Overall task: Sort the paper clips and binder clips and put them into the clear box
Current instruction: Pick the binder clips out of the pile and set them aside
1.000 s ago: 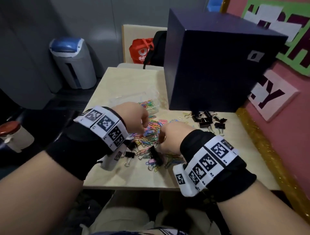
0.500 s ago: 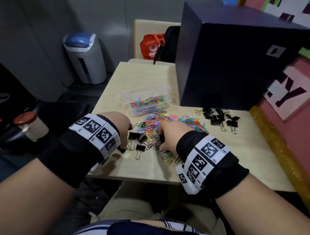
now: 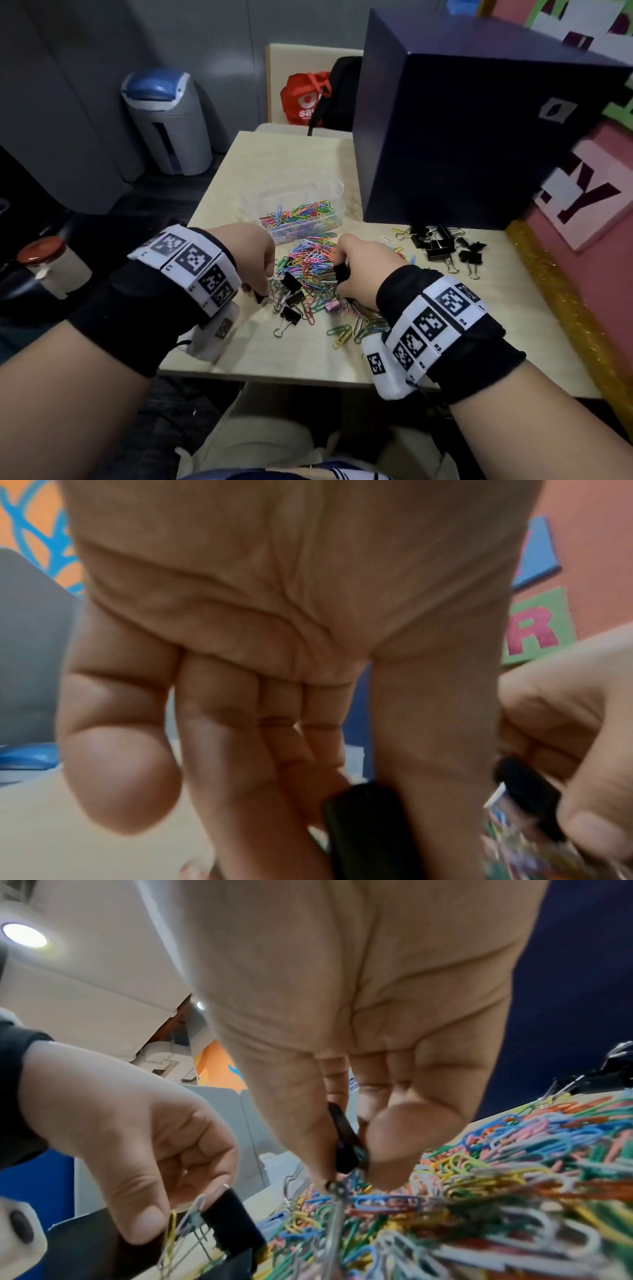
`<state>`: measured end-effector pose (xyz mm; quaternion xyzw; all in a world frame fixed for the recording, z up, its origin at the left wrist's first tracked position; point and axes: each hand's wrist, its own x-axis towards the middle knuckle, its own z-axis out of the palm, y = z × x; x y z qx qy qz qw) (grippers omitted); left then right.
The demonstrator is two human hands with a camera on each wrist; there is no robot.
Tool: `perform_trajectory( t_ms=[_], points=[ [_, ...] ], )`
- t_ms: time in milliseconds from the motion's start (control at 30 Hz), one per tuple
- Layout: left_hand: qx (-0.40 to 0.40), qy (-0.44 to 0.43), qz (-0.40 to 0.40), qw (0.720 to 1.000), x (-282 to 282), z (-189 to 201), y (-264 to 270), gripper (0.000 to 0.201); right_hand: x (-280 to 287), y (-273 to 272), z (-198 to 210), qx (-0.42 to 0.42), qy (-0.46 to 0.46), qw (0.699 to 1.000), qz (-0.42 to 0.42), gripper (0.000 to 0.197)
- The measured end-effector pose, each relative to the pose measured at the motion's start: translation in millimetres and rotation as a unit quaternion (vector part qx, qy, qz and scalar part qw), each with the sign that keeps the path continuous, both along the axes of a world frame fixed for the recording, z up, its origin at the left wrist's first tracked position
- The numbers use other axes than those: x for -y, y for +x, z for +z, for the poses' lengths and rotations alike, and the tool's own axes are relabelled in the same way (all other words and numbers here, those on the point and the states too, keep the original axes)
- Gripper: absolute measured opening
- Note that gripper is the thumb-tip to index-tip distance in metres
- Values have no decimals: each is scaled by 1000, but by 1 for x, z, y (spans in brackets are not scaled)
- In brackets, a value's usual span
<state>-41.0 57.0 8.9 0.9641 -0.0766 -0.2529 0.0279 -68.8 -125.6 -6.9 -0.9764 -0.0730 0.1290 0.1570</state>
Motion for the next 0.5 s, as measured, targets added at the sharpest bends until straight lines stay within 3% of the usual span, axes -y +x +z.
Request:
perform_trajectory(
  t_ms=[333, 500],
  points=[
    [36, -93, -48, 994, 41, 34, 34, 23, 42, 14, 12, -6, 49, 997, -67, 25],
    [95, -104, -100, 985, 88, 24, 48, 19, 66, 24, 11, -26, 47, 985, -166, 31]
  ],
)
